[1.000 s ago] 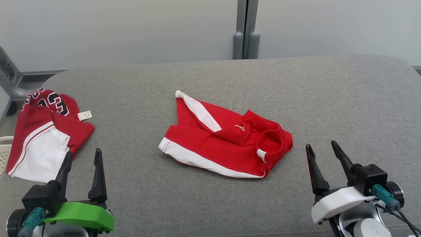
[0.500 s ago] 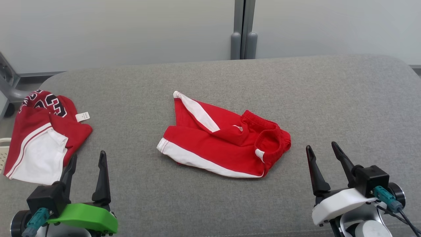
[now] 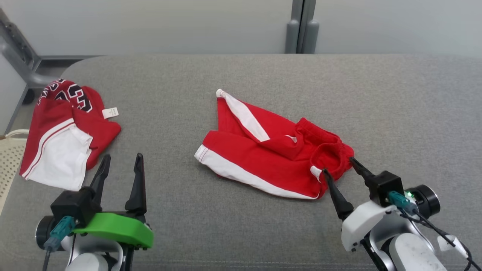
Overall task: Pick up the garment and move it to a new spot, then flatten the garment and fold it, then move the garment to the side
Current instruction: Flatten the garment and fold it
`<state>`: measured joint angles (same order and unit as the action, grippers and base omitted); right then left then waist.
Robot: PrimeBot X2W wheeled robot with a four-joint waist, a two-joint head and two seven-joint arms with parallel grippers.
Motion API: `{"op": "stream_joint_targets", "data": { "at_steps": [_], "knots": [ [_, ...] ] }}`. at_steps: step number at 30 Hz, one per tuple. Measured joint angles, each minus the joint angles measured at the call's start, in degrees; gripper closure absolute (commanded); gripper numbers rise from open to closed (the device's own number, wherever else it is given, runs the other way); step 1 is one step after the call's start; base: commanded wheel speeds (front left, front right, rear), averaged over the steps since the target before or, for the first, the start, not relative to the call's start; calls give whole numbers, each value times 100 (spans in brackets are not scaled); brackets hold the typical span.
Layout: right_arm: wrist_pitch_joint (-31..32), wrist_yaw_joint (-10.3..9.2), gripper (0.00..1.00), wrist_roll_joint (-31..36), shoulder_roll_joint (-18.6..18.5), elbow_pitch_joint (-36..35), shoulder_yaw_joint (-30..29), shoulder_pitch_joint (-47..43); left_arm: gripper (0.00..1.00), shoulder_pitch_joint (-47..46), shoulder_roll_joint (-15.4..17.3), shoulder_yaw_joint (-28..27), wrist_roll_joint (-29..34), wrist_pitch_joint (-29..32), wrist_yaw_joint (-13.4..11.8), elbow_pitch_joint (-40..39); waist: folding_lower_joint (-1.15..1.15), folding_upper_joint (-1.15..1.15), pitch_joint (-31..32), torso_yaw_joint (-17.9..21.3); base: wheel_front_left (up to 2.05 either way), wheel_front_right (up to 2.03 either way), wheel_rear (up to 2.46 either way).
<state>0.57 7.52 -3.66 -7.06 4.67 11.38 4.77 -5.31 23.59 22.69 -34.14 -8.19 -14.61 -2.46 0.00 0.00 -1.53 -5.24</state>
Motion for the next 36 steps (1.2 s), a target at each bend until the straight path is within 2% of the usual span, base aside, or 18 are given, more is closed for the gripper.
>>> {"op": "stream_joint_targets", "data": {
  "at_steps": [7, 13, 14, 15, 17, 18, 23, 30, 33, 36],
  "knots": [
    [467, 1, 0, -82, -552, 387, 432, 600, 0, -453, -285, 191, 41, -155, 198, 324, 0, 0, -439, -294, 0, 0, 0],
    [895, 1, 2, -236, -793, 700, 722, 860, 0, -628, -461, 264, 38, -301, 307, 656, 0, 0, -778, -462, 0, 0, 0],
    [949, 1, 17, -250, -817, 726, 745, 869, 0, -643, -471, 264, 38, -309, 309, 690, 0, 0, -818, -477, 0, 0, 0],
    [1012, 1, 45, -272, -828, 753, 761, 883, 0, -658, -477, 263, 38, -348, 332, 723, 0, 0, -856, -486, 0, 0, 0],
    [1104, 1, 78, -321, -837, 788, 800, 908, 0, -705, -480, 259, 38, -358, 353, 794, 0, 0, -918, -488, 0, 0, 0],
    [1125, 1, 100, -325, -847, 791, 811, 931, 0, -727, -482, 257, 38, -377, 356, 814, 0, 0, -942, -477, 0, 0, 0],
    [999, 1, 100, -382, -746, 692, 560, 957, 0, -803, -495, 208, 38, -425, 356, 877, 0, 0, -993, -349, 0, 0, 0],
    [593, 1, 100, -497, -235, 324, -166, 598, 0, -844, -439, 177, 41, -443, 348, 889, 0, 0, -1032, -65, 0, 0, 0],
    [424, 1, 100, -758, 97, 263, -526, 367, 0, -849, -405, 176, 41, -413, 343, 875, 0, 0, -1044, 51, 0, 0, 0],
    [309, 0, 100, -1106, 275, 324, -794, 210, 0, -855, -371, 178, 41, -377, 338, 844, 0, 0, -1061, 148, 0, 0, 0]
  ]
}}
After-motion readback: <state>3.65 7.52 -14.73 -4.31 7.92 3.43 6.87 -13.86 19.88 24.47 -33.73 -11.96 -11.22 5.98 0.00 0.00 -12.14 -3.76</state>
